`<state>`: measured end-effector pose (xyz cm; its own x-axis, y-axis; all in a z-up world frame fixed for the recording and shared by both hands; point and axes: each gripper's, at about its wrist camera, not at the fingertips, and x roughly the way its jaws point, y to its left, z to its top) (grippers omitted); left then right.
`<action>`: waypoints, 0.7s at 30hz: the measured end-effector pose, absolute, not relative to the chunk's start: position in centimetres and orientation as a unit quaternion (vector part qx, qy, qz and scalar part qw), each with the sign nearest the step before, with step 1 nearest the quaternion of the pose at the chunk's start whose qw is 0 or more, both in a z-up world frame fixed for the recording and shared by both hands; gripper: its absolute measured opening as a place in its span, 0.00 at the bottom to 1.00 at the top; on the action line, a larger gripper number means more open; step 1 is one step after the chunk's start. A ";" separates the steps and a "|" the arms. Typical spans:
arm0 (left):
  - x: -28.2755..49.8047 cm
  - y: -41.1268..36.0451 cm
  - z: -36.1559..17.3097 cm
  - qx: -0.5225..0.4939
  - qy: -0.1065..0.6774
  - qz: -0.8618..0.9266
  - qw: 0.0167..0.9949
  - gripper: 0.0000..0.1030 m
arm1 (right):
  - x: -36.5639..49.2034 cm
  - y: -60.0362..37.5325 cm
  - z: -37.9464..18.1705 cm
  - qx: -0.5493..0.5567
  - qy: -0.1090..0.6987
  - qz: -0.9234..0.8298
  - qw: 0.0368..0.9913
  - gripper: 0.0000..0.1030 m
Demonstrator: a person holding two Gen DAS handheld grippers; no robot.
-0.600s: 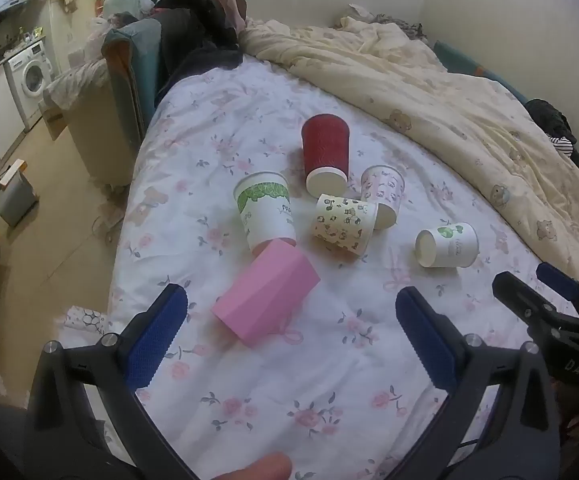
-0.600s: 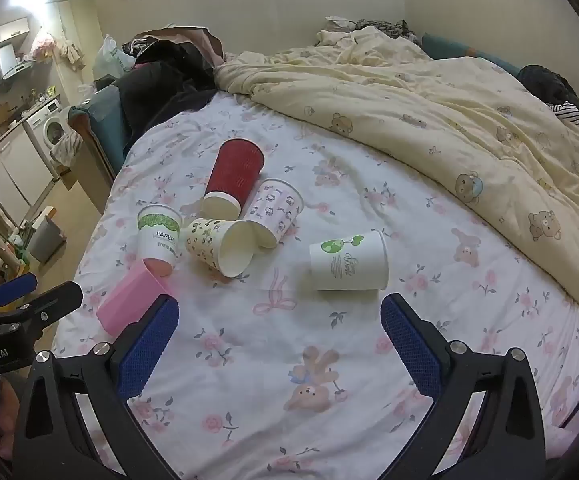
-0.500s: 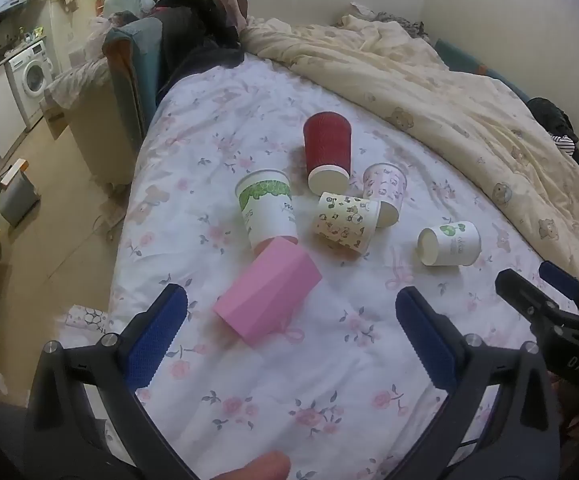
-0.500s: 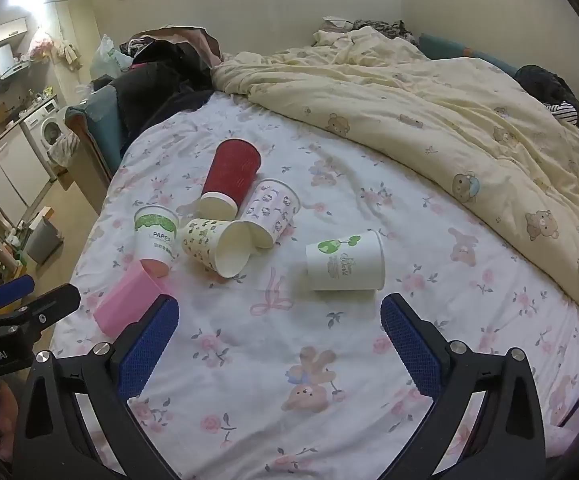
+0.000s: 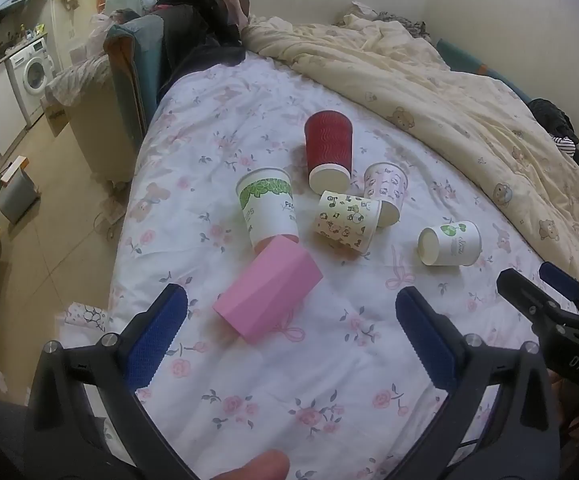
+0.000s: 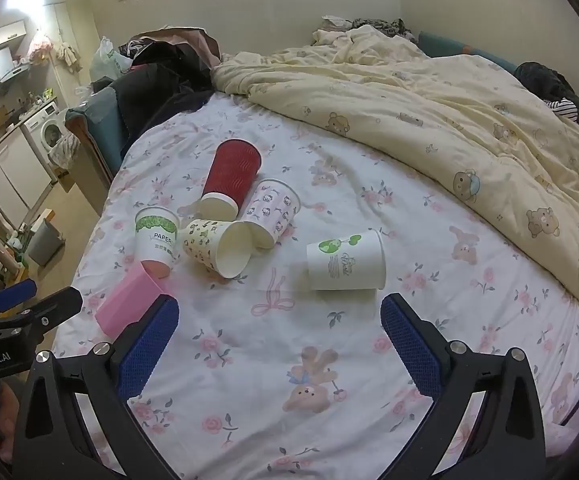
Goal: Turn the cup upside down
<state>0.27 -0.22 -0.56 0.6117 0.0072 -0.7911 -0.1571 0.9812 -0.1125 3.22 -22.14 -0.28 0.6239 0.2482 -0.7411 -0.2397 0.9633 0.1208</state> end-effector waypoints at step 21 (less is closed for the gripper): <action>-0.1 0.1 -0.5 -0.088 0.439 0.044 0.893 1.00 | 3.2 -22.0 -0.6 0.008 0.416 0.137 0.899 1.00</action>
<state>-0.14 0.05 -0.53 0.6104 0.0010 -0.7921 -0.1549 0.9808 -0.1181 3.17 -21.96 -0.56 0.6165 0.2535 -0.7454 -0.2404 0.9622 0.1284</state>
